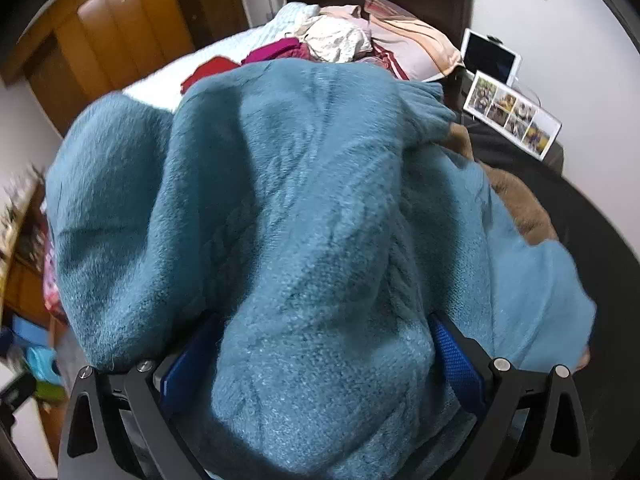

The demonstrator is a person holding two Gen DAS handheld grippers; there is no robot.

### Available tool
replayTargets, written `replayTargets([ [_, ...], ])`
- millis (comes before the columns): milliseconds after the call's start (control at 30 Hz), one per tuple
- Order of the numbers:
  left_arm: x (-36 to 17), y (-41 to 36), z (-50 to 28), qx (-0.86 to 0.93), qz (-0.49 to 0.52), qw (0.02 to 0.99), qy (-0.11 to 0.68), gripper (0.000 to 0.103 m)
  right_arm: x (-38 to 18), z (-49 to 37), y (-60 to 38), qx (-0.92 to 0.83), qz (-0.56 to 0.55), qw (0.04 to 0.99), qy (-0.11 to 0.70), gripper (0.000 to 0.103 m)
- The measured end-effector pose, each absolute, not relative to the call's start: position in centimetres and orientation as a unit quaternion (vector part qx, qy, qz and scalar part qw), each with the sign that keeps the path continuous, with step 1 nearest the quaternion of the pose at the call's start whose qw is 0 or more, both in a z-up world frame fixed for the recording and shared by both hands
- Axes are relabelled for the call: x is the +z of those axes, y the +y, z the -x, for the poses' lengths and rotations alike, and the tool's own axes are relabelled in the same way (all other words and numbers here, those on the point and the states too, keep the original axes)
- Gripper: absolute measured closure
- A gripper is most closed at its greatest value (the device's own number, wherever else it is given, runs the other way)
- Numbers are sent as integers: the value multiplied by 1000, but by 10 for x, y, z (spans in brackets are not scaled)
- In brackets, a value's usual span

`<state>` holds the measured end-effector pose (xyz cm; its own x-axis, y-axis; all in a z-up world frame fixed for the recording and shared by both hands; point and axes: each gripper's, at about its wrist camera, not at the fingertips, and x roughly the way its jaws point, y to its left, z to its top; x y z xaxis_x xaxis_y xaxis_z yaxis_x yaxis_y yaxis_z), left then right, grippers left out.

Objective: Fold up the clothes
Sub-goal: 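Approach the light blue sweater with both open tools, then grasp the sweater edge with the right tool while the left tool hovers nearby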

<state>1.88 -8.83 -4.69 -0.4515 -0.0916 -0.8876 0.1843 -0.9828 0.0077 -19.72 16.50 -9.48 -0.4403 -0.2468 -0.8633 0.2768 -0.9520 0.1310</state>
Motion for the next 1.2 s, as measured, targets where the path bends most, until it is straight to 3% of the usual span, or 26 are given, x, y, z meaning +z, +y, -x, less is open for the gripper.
replayTargets([
  [400, -50, -87, -18, -848, -523, 81, 43, 1, -95, 197, 158, -859, -493, 135, 32, 1],
  [467, -51, -86, -18, -847, -524, 79, 41, 1, -91, 193, 156, -865, -483, 132, 42, 6],
  [633, -54, -83, -17, -845, -528, 77, 39, 1, -78, 173, 142, -881, -444, 138, 84, 63],
  [833, -53, -75, -15, -846, -527, 67, 33, 1, -66, 157, 144, -891, -424, 139, 81, 79],
  [1200, -44, -57, -15, -854, -517, 47, 20, 1, -30, 125, 166, -911, -390, 119, 68, 92],
])
